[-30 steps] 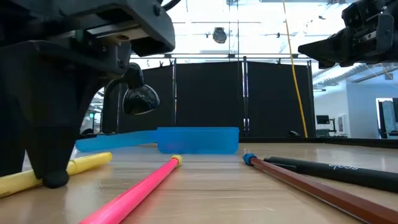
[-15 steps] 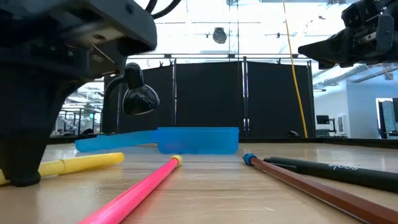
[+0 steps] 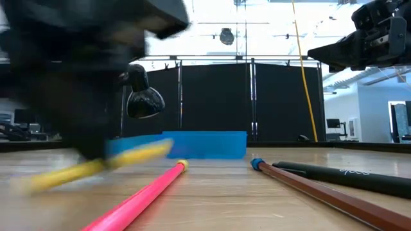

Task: Pick & place school supplies into a supply box
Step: Put the yellow pen into the blue supply box, then put the pink pencil into the blue supply box

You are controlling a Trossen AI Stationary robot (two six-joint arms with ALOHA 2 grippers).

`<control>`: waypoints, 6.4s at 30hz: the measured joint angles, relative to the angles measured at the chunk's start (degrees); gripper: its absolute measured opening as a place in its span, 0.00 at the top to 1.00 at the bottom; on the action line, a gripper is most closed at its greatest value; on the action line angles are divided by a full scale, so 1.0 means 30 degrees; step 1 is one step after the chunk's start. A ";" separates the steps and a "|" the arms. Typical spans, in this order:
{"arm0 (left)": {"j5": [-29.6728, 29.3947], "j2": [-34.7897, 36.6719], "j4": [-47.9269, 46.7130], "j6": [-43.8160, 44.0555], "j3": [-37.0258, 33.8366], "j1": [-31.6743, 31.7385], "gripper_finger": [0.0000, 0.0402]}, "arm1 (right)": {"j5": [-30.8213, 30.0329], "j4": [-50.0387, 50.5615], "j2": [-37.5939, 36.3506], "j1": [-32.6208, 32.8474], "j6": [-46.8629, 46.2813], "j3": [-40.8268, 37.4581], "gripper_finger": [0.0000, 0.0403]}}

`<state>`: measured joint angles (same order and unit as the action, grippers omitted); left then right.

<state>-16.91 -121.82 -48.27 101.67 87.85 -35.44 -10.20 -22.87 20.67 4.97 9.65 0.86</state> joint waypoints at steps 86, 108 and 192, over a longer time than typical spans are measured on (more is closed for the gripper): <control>-0.2867 0.6322 -0.1937 -0.8523 0.0292 0.4068 0.98 | 0.0000 0.0722 0.0007 0.0000 -0.0308 0.0007 1.00; 0.1958 0.0852 0.1306 -0.4839 0.0270 0.3751 0.64 | 0.0007 0.0969 0.0015 0.0000 -0.1472 0.0000 1.00; 0.2560 -0.1362 0.0913 -1.1481 0.0273 0.3928 0.95 | -0.0066 0.1006 0.0015 0.0000 -0.1443 0.0000 1.00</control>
<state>-9.23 -125.91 -45.54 67.23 88.67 -23.66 -10.39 -19.86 20.71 4.97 5.32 0.86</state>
